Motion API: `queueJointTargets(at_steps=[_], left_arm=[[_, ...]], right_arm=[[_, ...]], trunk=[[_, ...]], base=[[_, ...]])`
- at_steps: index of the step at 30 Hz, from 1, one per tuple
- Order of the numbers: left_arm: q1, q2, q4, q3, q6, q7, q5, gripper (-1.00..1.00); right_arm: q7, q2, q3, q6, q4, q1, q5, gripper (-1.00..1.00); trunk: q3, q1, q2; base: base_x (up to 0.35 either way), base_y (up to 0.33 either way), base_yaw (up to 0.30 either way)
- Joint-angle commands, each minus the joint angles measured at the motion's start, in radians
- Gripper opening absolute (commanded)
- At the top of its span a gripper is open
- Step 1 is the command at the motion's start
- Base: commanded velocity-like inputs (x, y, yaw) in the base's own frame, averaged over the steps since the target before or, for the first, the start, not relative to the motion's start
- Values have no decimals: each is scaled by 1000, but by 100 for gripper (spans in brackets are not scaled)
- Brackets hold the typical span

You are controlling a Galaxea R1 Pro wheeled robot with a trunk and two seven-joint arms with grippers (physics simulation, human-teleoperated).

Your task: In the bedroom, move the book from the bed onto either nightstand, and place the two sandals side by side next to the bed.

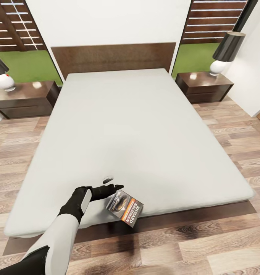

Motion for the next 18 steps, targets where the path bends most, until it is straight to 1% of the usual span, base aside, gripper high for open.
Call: queueJointTargets(at_steps=[1,13,15,17,18], left_arm=[[0,-2,-1,8,6,-8,-9,100],[14,2,1,12,3,-8,-9,100],[15,6,1,23,2,-9,-8,100],[16,20,0,46,3,-21,3,100],[16,23,0,50,3,-24,7,100]], right_arm=[[3,0,-7,-3,1,-1,6,100],[3,0,-7,-3,1,-1,6,100],[3,0,-7,-3,1,-1,6,100],[4,0,-6,-3,1,-1,6,100],[4,0,-6,-3,1,-1,6,100]], trunk=[[3,-4,7],[40,-50,91],[46,-58,105],[53,-65,119],[56,-69,126]], base=[[0,0,0],[0,0,0],[0,0,0],[0,0,0],[0,0,0]])
